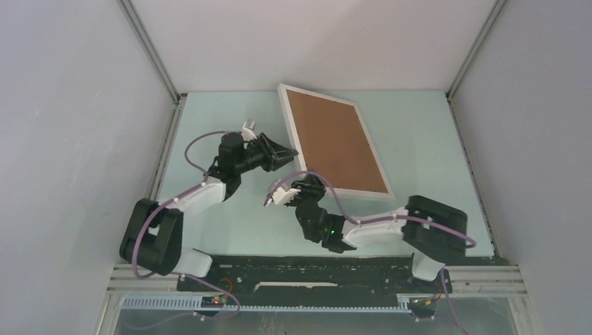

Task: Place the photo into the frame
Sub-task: Turn over the photo from the photo frame.

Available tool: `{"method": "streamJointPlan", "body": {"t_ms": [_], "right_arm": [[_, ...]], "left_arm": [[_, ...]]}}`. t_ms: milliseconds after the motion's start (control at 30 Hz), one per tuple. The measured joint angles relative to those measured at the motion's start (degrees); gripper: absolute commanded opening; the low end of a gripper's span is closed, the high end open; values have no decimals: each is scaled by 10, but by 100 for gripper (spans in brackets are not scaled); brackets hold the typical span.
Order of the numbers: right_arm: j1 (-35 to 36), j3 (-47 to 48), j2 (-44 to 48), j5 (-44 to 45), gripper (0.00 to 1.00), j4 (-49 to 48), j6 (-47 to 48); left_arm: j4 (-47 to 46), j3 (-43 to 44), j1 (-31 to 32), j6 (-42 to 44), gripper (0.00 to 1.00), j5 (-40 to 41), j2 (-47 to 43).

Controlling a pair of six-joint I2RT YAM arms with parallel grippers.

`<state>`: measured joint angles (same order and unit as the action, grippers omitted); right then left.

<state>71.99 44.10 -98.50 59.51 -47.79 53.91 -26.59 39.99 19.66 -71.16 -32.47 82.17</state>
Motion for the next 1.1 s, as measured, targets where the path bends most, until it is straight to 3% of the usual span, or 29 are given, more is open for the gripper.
{"method": "streamJointPlan", "body": {"t_ms": [67,133,233,433,633,867,1100], "right_arm": [[-2,10,45,-18,0,71,-59],[-5,20,94,-34,0,148,-121],[-19,28,177,-65,0,243,-202],[-113,33,356,-159,0,368,-374],[-275,1,494,-292,0,423,-610],[-467,-81,564,-442,0,417,-813],[-674,-239,576,-612,0,393,-979]], "left_arm": [[55,22,0,23,64,5,-31],[111,46,-4,58,81,15,-66],[211,95,-28,115,91,43,-140],[343,181,-77,212,94,89,-263],[390,177,-86,237,94,98,-309],[412,129,-86,236,94,97,-289],[403,98,-86,235,93,88,-298]]}}
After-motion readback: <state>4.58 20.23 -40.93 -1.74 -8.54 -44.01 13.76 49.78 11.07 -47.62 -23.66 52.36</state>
